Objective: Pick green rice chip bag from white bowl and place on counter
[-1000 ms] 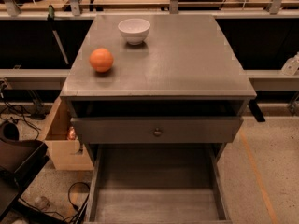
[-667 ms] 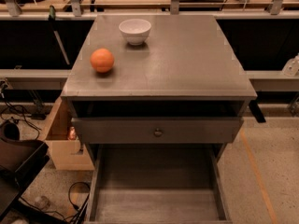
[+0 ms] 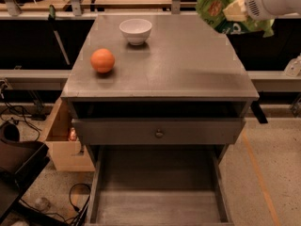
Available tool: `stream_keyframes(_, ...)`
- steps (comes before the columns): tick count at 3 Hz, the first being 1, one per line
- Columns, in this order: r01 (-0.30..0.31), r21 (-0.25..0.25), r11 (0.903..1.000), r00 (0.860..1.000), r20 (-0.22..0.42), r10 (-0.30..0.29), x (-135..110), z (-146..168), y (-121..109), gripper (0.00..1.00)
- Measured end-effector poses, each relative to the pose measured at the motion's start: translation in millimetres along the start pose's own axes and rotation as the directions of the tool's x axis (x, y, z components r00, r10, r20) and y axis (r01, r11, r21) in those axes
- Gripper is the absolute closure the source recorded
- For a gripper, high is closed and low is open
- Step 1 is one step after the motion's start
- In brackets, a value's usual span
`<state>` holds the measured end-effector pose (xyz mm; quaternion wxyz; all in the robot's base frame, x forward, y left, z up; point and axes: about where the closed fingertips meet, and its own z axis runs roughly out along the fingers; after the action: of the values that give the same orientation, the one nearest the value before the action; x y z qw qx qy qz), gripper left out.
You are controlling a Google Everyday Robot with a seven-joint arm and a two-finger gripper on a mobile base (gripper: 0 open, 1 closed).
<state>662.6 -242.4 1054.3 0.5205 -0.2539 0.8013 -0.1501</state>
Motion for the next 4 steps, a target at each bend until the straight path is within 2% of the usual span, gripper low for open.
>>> stream_keyframes(1, -0.012, -0.090, 0.9959, 0.999, -0.047, 0.008, 26.3, 60.1, 12.4, 1.00)
stream_keyframes(2, -0.027, -0.166, 0.9857, 0.998, -0.055, 0.019, 42.6, 109.7, 21.9, 1.00)
stream_keyframes(3, -0.043, -0.247, 0.9680, 0.998, -0.054, 0.030, 55.3, 137.4, 35.6, 1.00)
stream_keyframes(4, -0.041, -0.252, 0.9668, 0.998, -0.052, 0.029, 54.9, 139.7, 37.5, 0.82)
